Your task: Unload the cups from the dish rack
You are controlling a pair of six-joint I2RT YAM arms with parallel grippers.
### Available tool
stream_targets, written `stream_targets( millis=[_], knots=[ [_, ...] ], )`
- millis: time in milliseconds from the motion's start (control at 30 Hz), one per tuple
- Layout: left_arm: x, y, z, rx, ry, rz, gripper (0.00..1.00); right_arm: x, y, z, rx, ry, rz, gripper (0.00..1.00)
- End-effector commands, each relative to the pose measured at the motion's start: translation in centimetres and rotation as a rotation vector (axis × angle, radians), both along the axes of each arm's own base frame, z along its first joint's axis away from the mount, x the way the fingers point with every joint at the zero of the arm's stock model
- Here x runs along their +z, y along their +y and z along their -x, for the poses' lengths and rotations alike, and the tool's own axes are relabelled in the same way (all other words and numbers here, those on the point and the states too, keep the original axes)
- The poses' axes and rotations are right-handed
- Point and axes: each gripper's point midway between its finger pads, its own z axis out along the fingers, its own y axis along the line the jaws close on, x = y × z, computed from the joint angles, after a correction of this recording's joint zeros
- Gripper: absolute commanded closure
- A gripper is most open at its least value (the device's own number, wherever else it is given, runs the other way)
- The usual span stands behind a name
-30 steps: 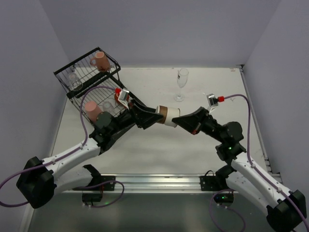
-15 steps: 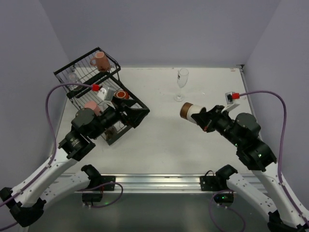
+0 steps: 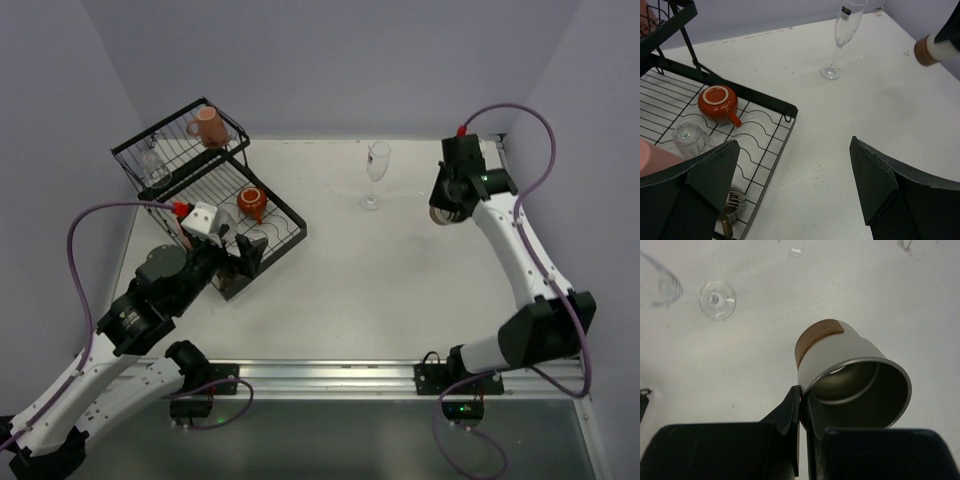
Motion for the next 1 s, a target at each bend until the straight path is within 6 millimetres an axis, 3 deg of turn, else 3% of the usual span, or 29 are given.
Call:
stream_targets(
  millis=[0,33,67,100,133,200,233,267,667,967],
  knots=[
    [-1.5,1.0,-0.3,0.034,-0.004,-0.072,0.0,1.4,-2.2,-4.6,-0.014,0.014,0.081,1.0],
    [-1.9,0.8,-0.2,0.025,-0.001,-0.07,0.0,-0.8,-2.3,-6.2,-0.011,0.081,0.094,1.0],
    [-1.9,0.5,-0.1,0.01,-0.003,-0.064,0.0,-1.3,-2.8,-7.1,-0.012,0.101,0.103,1.0],
    [-2.1,0.6,-0.1,0.012,-0.001,-0.066,0.0,-0.4,-2.9,-8.4,-0.017,0.089,0.099,1.0],
    [-2.2,0.6,-0.1,0.011,0.001,-0.062,0.0,-2.2,-3.2,-9.5,-0.021,0.142,0.101,1.0],
    [-2.4,0.5,0.0,0.008,0.002,-0.06,0.0,-1.6,-3.6,-10.9,-0.017,0.145,0.109,1.0],
    [-2.5,0.5,0.0,0.01,0.005,-0.059,0.0,-3.2,-4.0,-11.6,-0.024,0.191,0.116,1.0],
    [-2.6,0.4,0.0,0.006,0.008,-0.059,0.0,-2.6,-4.3,-12.2,-0.022,0.189,0.126,1.0],
    [-4.0,0.2,-0.9,0.027,0.047,-0.099,0.0,-10.9,-6.9,-14.2,-0.016,0.367,0.136,1.0],
    [-5.1,0.4,-1.8,0.068,0.086,-0.143,0.0,-12.8,-6.7,-14.9,0.016,0.384,0.109,1.0]
  ],
)
